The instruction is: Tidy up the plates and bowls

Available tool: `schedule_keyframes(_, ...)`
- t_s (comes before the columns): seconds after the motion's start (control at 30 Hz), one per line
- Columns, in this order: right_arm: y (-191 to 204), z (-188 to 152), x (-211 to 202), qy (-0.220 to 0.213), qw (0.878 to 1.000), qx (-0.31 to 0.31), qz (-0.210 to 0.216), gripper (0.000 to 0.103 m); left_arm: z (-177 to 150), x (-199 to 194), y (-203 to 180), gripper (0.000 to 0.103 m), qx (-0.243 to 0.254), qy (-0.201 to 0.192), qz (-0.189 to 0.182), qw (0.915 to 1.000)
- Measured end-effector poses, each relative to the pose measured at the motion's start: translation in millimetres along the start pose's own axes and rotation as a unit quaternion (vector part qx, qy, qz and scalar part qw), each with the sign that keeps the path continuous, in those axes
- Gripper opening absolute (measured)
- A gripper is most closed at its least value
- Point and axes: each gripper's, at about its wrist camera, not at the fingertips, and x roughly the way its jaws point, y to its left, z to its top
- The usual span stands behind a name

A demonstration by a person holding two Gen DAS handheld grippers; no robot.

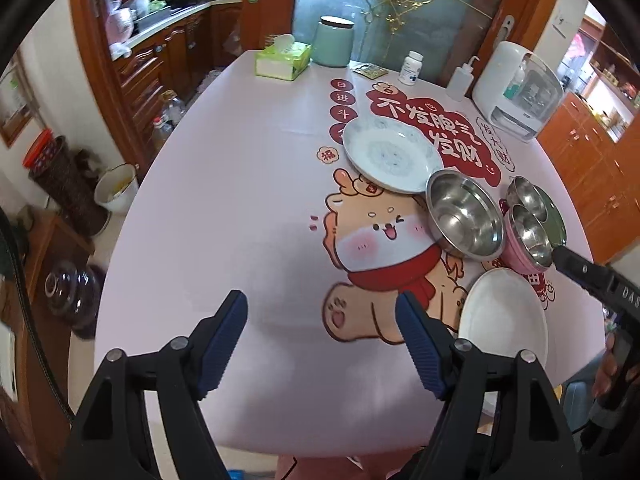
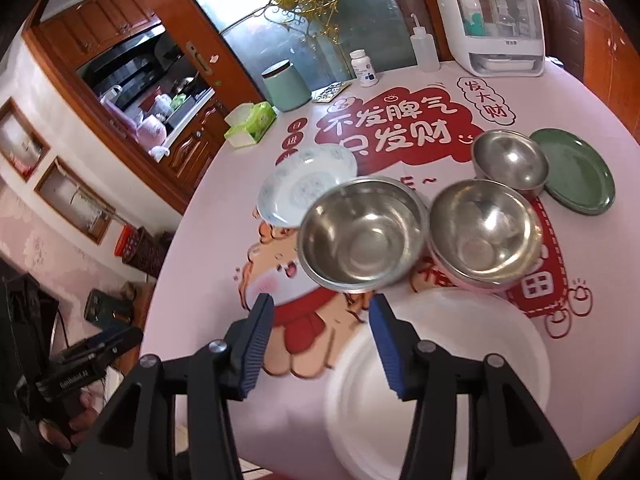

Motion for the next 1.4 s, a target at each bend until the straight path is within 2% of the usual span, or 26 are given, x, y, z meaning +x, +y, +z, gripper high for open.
schedule_keyframes(0.33, 22, 28, 7, -0.009, 0.998, 0.051, -0.017, 0.054, 42, 13, 25, 0.078, 0.053, 0.012, -0.025, 0.9982)
schedule_keyframes(0.7, 26, 67, 37, 0.028, 0.996, 0.076, -0.028, 0.055, 97, 32, 27, 0.078, 0.061, 0.006, -0.03, 0.9977)
schedule_keyframes(1.17, -1, 127, 91, 0.054, 0.994, 0.091, 0.005, 0.055, 170, 88, 6, 0.078, 0.053, 0.02, -0.015, 0.9983)
schedule_keyframes(1.4, -21, 146, 121, 0.057, 0.994, 0.09, 0.015, 0.055, 189, 128, -9, 0.078, 0.049, 0.044, -0.007, 0.9978)
